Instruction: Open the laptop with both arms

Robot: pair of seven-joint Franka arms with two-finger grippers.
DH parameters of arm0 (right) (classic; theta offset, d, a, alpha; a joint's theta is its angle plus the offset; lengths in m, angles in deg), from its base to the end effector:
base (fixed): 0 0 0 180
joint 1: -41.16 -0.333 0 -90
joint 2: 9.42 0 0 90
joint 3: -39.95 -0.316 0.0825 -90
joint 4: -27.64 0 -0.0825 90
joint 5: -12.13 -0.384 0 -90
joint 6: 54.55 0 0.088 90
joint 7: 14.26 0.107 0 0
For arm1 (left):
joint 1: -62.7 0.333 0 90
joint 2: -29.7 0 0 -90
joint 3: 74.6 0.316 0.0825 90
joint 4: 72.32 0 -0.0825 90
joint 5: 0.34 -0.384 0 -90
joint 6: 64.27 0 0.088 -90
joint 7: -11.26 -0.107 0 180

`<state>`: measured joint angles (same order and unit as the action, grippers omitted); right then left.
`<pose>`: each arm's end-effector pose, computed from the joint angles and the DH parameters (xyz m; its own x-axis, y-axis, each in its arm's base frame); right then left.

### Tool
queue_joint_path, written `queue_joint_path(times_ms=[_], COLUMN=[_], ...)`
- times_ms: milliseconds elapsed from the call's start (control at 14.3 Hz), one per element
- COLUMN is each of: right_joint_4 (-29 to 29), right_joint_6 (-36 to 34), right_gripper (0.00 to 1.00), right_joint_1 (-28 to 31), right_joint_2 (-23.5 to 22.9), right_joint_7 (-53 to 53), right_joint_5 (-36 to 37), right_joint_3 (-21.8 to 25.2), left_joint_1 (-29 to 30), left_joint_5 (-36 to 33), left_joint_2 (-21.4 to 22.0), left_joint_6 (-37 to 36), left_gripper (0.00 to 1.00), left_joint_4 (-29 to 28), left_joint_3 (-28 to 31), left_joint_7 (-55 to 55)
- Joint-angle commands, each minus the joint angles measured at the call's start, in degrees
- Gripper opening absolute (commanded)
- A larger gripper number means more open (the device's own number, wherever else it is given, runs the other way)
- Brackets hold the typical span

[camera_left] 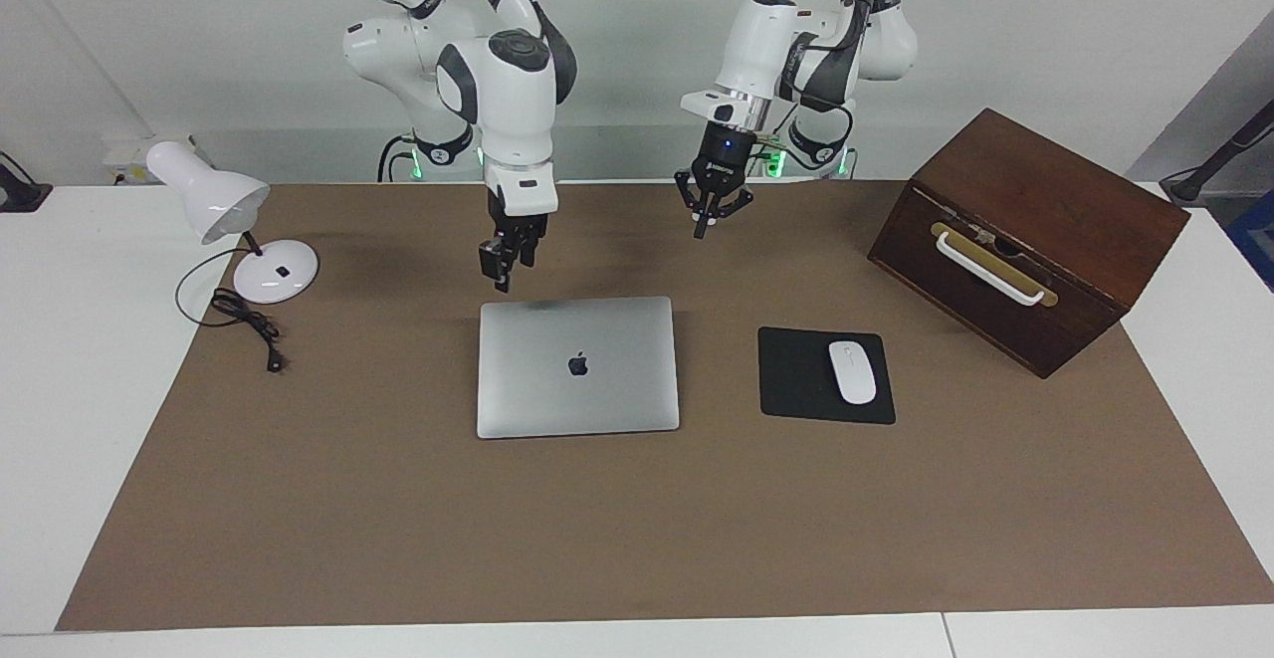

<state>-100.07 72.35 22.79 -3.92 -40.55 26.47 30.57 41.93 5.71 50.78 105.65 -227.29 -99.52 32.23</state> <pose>0.4616 0.2348 0.4214 0.4701 0.8815 -0.0435 0.8636 -0.4493 0.2289 0.3084 -0.3047 0.4023 0.7912 -0.2500 0.5581 -0.3812 -0.9153 0.1304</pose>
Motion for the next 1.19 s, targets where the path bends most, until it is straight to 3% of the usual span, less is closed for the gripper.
queue_joint_path(times_ms=[0, 488, 1116], right_joint_4=[-1.05, -2.19, -2.11], right_joint_6=[2.2, 7.64, 11.96], right_gripper=[0.73, 0.73, 0.73], right_joint_1=[-0.44, -0.44, 0.27], right_joint_2=[-0.49, -3.65, -5.68], right_joint_7=[1.67, 2.2, 2.29], right_joint_5=[1.13, 1.31, 5.0], right_joint_3=[0.06, 0.15, 0.15], left_joint_1=[-0.5, -1.55, -3.93], left_joint_5=[0.45, 0.45, 0.53], left_joint_2=[-3.4, -9.38, -12.63], left_joint_6=[4.19, 8.49, 12.26], left_gripper=[0.0, 0.0, 0.0], left_joint_4=[-0.51, -0.43, -0.6], left_joint_3=[-0.74, -2.23, -2.23], left_joint_7=[0.39, 0.31, 0.31])
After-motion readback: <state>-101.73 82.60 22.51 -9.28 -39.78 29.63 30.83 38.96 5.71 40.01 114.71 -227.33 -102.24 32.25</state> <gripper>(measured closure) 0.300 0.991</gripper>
